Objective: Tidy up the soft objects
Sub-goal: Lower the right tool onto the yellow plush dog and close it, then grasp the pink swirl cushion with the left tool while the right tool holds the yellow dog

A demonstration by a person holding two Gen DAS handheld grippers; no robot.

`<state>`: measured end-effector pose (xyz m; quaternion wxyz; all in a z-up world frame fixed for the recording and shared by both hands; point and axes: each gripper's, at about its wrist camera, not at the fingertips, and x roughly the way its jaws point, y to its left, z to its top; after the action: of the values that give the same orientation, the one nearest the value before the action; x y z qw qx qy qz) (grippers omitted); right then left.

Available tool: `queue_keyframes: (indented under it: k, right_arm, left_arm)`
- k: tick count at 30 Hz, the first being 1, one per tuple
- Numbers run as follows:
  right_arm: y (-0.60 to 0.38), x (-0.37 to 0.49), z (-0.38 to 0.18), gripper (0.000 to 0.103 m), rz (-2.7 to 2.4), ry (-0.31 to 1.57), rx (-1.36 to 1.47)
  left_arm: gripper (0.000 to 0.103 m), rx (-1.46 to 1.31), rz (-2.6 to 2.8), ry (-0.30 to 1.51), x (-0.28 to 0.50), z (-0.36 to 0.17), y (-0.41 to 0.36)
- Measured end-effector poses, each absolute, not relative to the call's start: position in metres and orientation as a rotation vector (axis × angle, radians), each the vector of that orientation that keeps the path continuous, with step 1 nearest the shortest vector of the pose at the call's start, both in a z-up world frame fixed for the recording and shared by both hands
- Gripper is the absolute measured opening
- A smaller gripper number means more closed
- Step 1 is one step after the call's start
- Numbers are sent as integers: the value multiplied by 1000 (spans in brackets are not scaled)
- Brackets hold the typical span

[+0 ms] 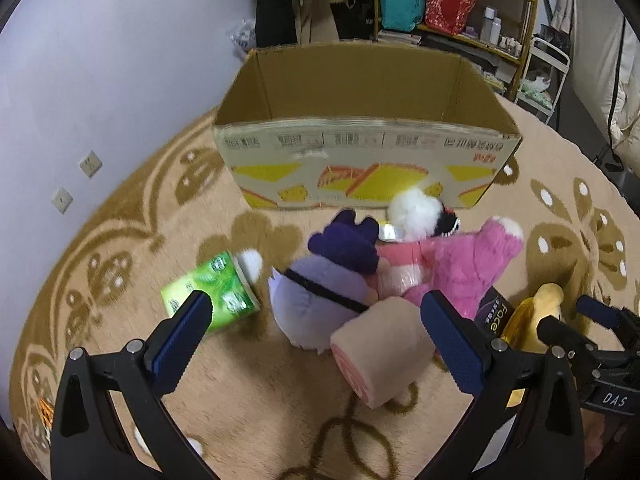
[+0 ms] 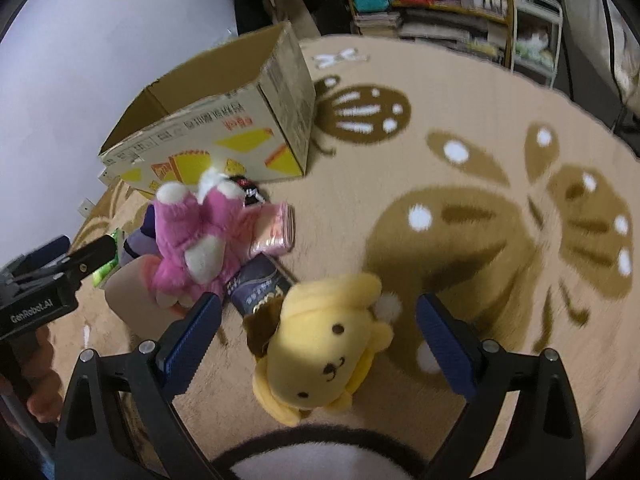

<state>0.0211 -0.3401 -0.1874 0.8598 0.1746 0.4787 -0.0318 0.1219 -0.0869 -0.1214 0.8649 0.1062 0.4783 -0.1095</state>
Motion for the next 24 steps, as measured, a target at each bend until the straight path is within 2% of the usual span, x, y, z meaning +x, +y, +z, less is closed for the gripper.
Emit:
queue_keyframes:
  k: [6,11,13,18,24]
  right_arm:
    - [-341,23,-205,102,-80,1074,380]
    - [-347,27,-215,91,-76,1111,423]
    - [-349,28,-219,83,-70,1122,449]
    - [-349,30,-225,70,-39,1134,475]
    - [-339,31,-222,68,-31,1122,420]
  left_arm:
    - [103,191,-238,1059,125,-139,-89]
    - [103,171,-237,1073,126,-141,-88]
    - [103,160,-248,1074,125,-140,-89]
    - [103,181,-234,1055,124,-138,-90]
    - [103,168,-249,1061,123,-136,-91]
